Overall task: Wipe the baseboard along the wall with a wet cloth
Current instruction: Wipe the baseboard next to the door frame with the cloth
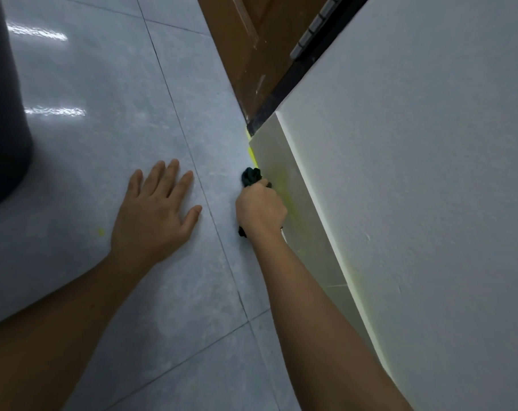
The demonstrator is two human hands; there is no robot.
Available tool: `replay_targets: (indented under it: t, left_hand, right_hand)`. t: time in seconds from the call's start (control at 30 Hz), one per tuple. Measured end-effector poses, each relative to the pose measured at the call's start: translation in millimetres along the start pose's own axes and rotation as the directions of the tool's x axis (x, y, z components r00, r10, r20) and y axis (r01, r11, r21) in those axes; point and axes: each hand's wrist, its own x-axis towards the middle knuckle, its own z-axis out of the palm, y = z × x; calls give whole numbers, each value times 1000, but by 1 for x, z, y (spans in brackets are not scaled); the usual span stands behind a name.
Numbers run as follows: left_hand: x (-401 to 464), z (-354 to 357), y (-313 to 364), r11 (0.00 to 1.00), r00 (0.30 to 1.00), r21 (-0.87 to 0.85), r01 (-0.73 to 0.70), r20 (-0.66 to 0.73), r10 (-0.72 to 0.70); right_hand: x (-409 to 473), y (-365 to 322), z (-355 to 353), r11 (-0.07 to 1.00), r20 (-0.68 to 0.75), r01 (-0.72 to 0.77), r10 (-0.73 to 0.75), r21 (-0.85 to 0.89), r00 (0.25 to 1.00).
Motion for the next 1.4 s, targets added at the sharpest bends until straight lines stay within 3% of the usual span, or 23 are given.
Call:
replay_targets:
  t: [0.07,0.2,0.27,0.57,0.77,0.87,0.97,1.23,1.3,1.4]
  left_hand:
    - [-2,0,4,1000,1000,5,6,10,-6]
    - [1,0,11,1000,1000,-15,10,9,-10]
    - [1,-1,11,1000,1000,-9,13,15,-13]
    - [3,-4,0,1000,1000,-7,2,-13,-2]
    - [5,-5,4,1000,1000,-17,-17,-20,17]
    - [6,-6,0,1000,1000,-12,-4,-24,4]
    - [0,-3,3,1000,1000,-11,-4,-16,4]
    - [-1,-4,2,1000,1000,-19,-4,-10,4]
    - [2,-5,2,1000,1000,-25,-1,-15,1]
    - [1,-4,4,999,1000,-36,8,-18,-9]
  right_hand:
    - [3,-5,-12,997,24,53,-51,-59,998]
    - [32,-31,-35,956,-110,206,-232,-208,966]
    - [46,-38,-32,921,-33,265,-286,-287,958]
    - [17,15,-4,984,31,173,-172,-49,985]
    - [-38,59,-23,987,145,-1,25,-163,989]
    - [-28,43,-40,943,14,131,-133,-307,991]
    - [-5,29,-34,874,-174,230,-329,-427,928]
    - [-50,81,-1,910,98,169,-142,-379,985]
    - [-57,85,-10,909,108,146,-112,-390,988]
    - [-34,61,-20,916,11,167,-175,-366,984]
